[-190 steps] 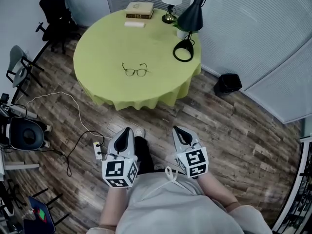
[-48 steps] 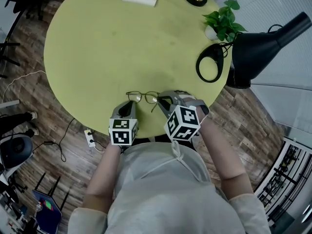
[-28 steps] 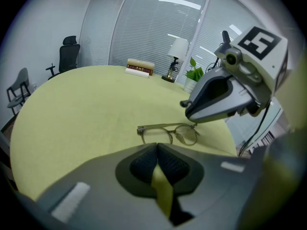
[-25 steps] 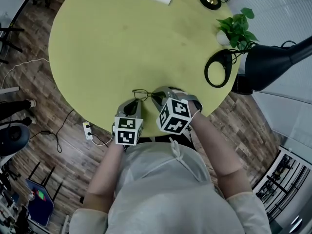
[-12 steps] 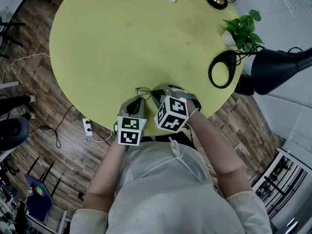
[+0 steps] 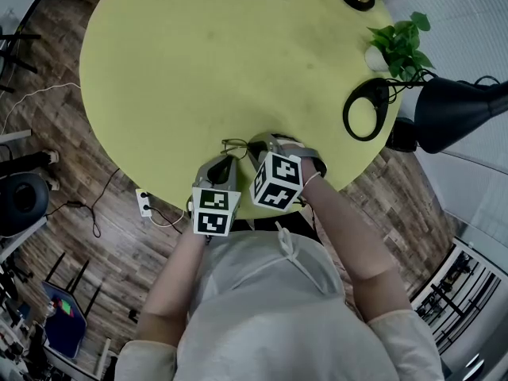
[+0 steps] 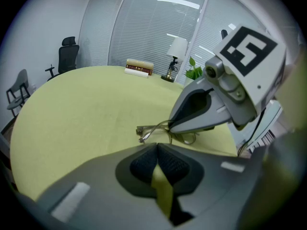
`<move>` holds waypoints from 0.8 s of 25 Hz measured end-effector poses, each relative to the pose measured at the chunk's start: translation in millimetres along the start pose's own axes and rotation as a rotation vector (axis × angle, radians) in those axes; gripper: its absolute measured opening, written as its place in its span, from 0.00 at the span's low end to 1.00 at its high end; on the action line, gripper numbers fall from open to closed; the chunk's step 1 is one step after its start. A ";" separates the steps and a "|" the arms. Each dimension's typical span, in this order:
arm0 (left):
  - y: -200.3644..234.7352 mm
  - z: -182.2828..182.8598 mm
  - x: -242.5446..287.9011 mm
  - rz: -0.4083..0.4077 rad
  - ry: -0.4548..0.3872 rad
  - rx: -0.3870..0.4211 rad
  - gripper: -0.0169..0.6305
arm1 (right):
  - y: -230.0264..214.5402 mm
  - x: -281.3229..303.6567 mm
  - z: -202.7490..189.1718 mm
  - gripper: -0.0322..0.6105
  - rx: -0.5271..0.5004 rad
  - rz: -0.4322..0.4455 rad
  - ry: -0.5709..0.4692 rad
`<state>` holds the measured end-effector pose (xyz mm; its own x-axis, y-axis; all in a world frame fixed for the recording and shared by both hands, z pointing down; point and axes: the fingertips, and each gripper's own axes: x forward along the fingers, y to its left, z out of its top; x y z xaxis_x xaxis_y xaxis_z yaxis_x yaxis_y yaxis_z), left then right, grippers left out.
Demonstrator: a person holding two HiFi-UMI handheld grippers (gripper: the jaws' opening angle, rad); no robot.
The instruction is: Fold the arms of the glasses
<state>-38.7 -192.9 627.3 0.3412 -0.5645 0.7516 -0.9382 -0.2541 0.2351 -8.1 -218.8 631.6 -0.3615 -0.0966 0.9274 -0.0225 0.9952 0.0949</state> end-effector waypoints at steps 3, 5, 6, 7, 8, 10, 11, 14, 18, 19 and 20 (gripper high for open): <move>0.3 -0.4 -0.2 -0.003 0.000 -0.004 0.04 | 0.4 1.2 0.8 0.07 -0.020 -0.010 0.003; 1.0 -0.8 -1.2 -0.004 0.000 -0.008 0.04 | 1.1 0.7 2.1 0.07 -0.020 -0.018 -0.001; 1.0 -1.0 -1.3 -0.005 0.001 -0.011 0.04 | 0.9 0.3 2.2 0.07 -0.015 -0.023 -0.004; 0.7 -1.4 -0.9 -0.009 0.005 -0.016 0.04 | 0.0 0.1 1.9 0.08 -0.008 -0.030 -0.005; 0.0 -2.1 -0.1 -0.014 0.011 -0.021 0.04 | -1.5 -0.1 1.3 0.08 0.000 -0.041 -0.005; -2.4 -3.7 0.3 -0.029 0.026 -0.035 0.04 | -5.3 -1.4 0.2 0.18 0.008 -0.070 0.000; -4.1 -2.6 -1.1 -0.037 0.024 -0.042 0.04 | -6.7 -3.3 0.6 0.23 0.007 -0.084 0.001; -8.2 3.6 -8.8 -0.048 0.000 -0.034 0.04 | -8.4 -13.8 6.1 0.25 0.014 -0.112 -0.032; -11.7 10.4 -22.3 -0.055 -0.024 -0.011 0.04 | -6.1 -37.3 14.5 0.26 0.079 -0.126 -0.117; -12.7 13.4 -27.2 -0.057 -0.034 -0.011 0.04 | -4.9 -45.3 16.5 0.26 0.102 -0.132 -0.142; -13.6 17.3 -32.8 -0.058 -0.046 -0.009 0.04 | -3.8 -53.5 18.3 0.26 0.128 -0.140 -0.166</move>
<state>-36.1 -184.5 588.8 0.3974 -0.5846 0.7073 -0.9171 -0.2805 0.2834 -5.7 -217.2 575.0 -0.4948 -0.2407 0.8350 -0.1968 0.9669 0.1621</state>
